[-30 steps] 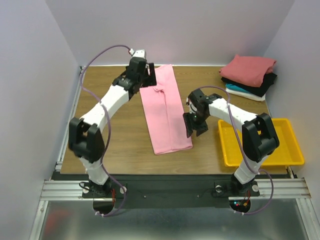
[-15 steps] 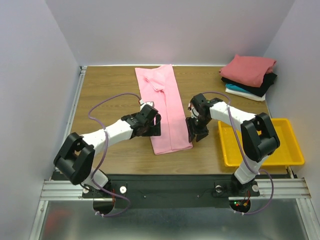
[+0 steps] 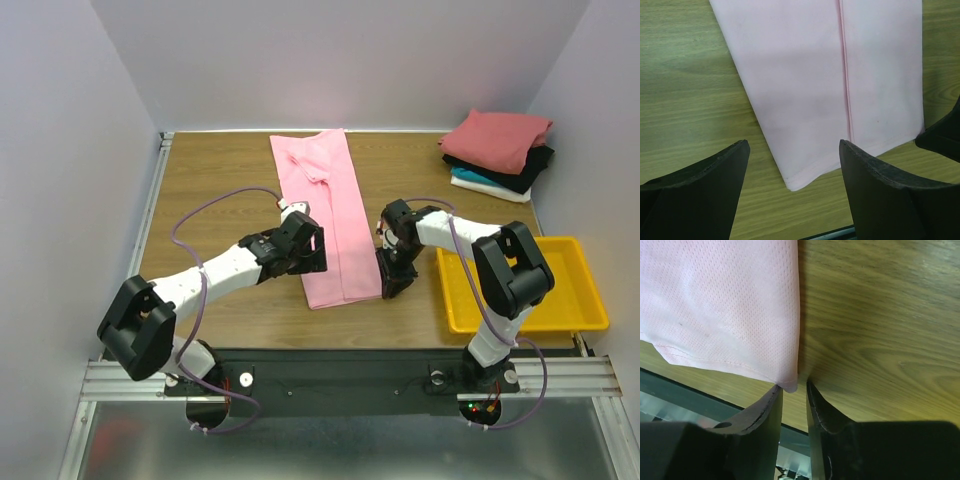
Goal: Fold and stack the t-shirts
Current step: Fold the tshirt
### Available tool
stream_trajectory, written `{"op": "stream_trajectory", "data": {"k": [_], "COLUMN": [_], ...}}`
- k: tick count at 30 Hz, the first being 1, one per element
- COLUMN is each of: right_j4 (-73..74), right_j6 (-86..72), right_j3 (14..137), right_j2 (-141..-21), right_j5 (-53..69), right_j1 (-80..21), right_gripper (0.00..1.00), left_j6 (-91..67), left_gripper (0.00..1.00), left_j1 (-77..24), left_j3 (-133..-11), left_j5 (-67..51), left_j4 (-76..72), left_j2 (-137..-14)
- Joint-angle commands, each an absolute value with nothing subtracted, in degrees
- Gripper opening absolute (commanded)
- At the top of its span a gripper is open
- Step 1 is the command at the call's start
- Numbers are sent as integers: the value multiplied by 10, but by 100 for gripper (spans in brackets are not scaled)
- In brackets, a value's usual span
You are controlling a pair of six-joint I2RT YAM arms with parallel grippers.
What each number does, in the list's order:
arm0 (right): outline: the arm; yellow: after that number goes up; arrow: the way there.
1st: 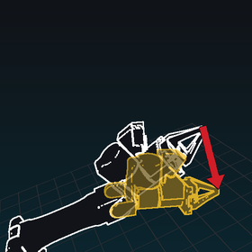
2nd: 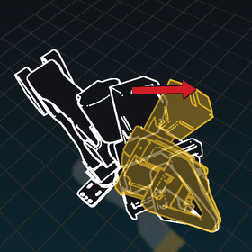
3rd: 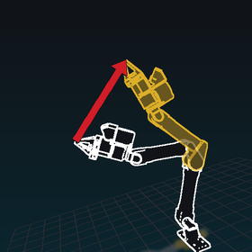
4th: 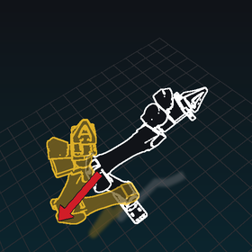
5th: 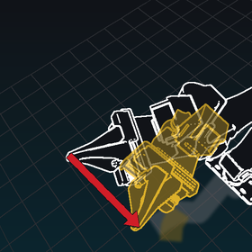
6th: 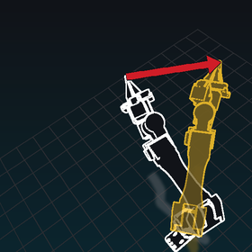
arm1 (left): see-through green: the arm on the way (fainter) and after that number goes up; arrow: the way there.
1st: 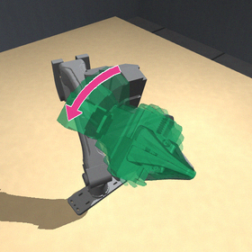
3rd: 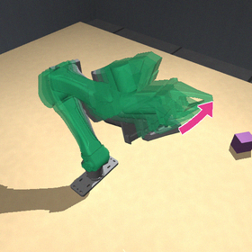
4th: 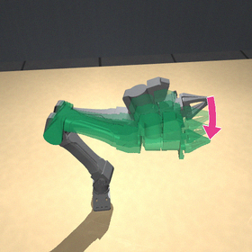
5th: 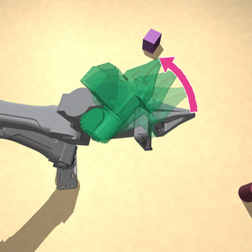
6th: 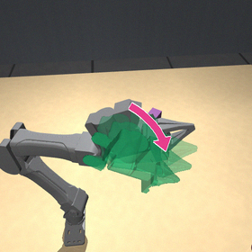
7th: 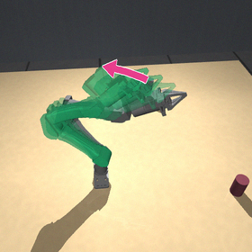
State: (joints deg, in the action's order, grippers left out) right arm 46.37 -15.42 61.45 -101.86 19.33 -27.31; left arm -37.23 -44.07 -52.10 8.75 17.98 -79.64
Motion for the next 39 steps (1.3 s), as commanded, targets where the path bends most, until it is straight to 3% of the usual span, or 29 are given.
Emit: {"op": "stream_trajectory", "data": {"k": [1, 14, 19, 22, 39], "right_j4": [431, 403, 396, 395, 394], "right_j6": [-154, -160, -157, -156, -156], "right_j3": [613, 638, 637, 633, 621], "right_j2": [-1020, -1041, -1053, -1051, -1037], "right_j5": [192, 210, 221, 219, 213], "right_j1": [-274, -274, -275, -275, -274], "right_gripper": [30, 30, 13, 7, 7], "left_j6": [-383, -417, -410, -405, -462], "left_gripper": [84, 84, 84, 83, 74], "left_j1": [-455, -483, -491, -499, -519], "left_j3": [-512, -466, -454, -453, -458], "left_j5": [100, 82, 65, 50, 74], "left_j4": [191, 198, 190, 183, 228], "left_j2": [-766, -740, -744, -753, -829]}}
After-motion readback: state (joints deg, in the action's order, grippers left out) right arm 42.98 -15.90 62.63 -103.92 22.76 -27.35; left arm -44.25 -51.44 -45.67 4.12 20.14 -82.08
